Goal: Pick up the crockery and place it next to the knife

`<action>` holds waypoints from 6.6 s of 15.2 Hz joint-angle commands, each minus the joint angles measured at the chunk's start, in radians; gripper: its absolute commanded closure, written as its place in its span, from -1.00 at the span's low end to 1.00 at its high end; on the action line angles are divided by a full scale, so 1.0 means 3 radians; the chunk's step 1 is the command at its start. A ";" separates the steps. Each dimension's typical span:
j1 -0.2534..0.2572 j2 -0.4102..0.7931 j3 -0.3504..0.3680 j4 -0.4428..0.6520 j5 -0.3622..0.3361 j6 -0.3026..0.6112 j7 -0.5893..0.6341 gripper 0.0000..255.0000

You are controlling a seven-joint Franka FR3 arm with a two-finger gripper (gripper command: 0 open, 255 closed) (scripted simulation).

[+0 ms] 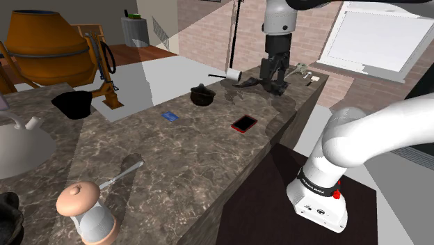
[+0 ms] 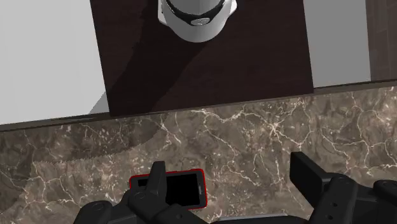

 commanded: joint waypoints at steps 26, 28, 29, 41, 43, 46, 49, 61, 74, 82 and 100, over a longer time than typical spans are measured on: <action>-0.0203 0.2872 -0.0650 0.1428 0.0295 0.1835 -0.0723 -1.00; -0.0236 0.3123 -0.0668 0.1660 0.0382 0.1873 -0.0794 -1.00; -0.0255 0.3250 -0.0674 0.1783 0.0426 0.1884 -0.0828 -1.00; -0.0451 0.4270 -0.0642 0.2775 0.0753 0.1975 -0.1028 -1.00; -0.0448 0.4301 -0.0636 0.2731 0.0764 0.2050 -0.1035 -1.00; -0.0447 0.4327 -0.0631 0.2699 0.0772 0.2108 -0.1041 -1.00; -0.0447 0.4327 -0.0631 0.2699 0.0772 0.2108 -0.1041 -1.00; -0.0446 0.4329 -0.0631 0.2703 0.0772 0.2106 -0.1040 1.00; -0.0443 0.4150 -0.0658 0.2977 0.0712 0.1659 -0.0974 1.00; -0.0450 0.4084 -0.0668 0.3239 0.0686 0.1335 -0.0934 1.00; -0.0211 0.3517 -0.0609 0.2968 0.0560 0.1079 -0.0602 1.00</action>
